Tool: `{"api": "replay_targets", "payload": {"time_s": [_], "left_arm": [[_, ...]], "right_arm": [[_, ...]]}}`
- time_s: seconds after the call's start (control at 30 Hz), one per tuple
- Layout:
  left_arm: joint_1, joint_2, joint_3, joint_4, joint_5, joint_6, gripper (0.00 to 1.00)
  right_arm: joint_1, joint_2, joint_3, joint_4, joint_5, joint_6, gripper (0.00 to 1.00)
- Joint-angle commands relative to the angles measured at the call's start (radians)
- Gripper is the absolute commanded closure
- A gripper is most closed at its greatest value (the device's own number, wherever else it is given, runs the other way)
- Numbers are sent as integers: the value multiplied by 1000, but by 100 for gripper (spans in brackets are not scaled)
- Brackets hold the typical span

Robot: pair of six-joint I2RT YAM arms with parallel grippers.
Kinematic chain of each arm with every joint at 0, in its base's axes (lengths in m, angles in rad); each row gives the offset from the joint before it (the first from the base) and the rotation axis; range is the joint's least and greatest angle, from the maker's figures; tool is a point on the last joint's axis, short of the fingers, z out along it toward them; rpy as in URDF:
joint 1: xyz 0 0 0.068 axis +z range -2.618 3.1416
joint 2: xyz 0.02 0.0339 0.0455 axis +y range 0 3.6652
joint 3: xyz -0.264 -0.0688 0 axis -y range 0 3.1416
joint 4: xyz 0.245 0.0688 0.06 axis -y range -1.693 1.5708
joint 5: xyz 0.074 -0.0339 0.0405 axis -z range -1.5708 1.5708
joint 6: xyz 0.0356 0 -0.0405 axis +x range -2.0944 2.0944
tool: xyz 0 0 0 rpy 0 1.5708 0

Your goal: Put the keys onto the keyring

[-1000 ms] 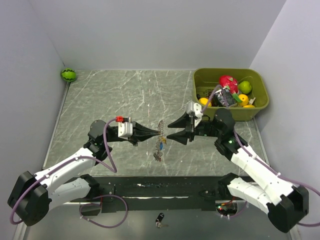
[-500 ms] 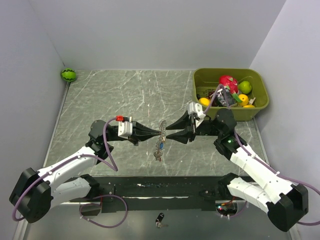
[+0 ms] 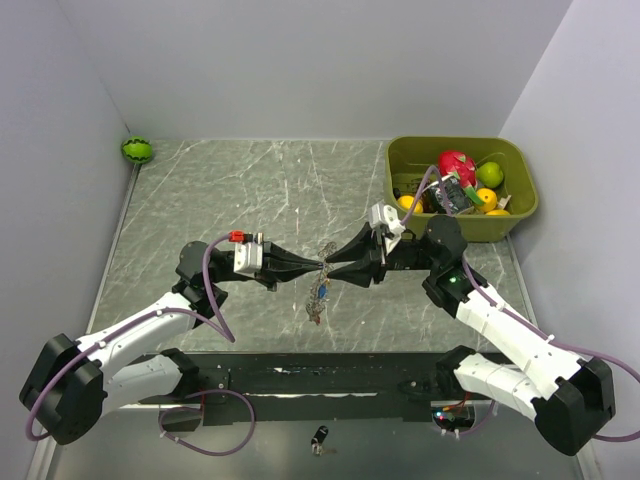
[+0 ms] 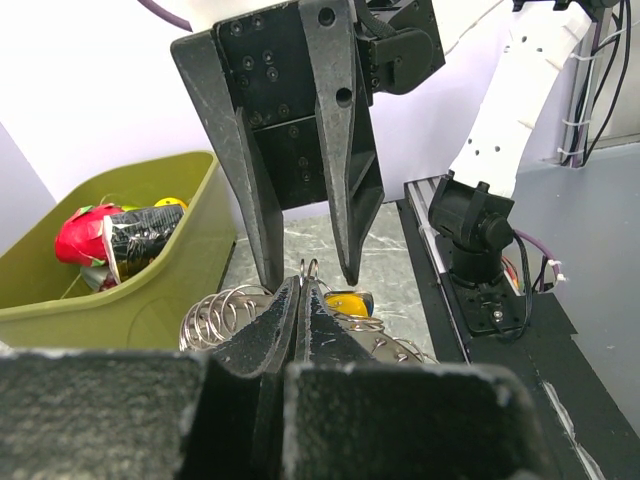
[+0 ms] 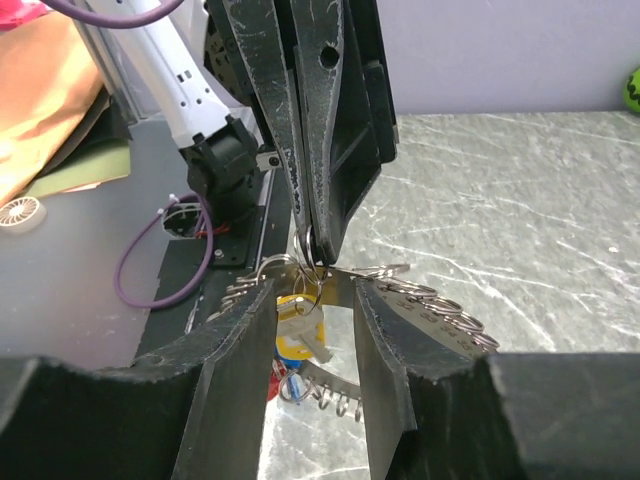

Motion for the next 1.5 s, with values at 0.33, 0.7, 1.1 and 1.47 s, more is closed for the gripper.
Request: {"api": "replay_targets", "payload": {"time_s": [0.33, 0.7, 1.1, 1.47], "left_arm": [[-1, -4, -1, 121, 27, -25, 99], [-1, 7, 11, 109, 36, -27, 99], [-3, -33, 163, -469, 10, 278, 75], [-10, -1, 357, -983, -67, 531, 66]], "right_arm": [[20, 12, 68, 58, -17, 20, 74], [24, 42, 93, 19, -26, 11, 100], [26, 56, 163, -219, 43, -161, 100], [26, 93, 214, -366, 72, -253, 100]]}}
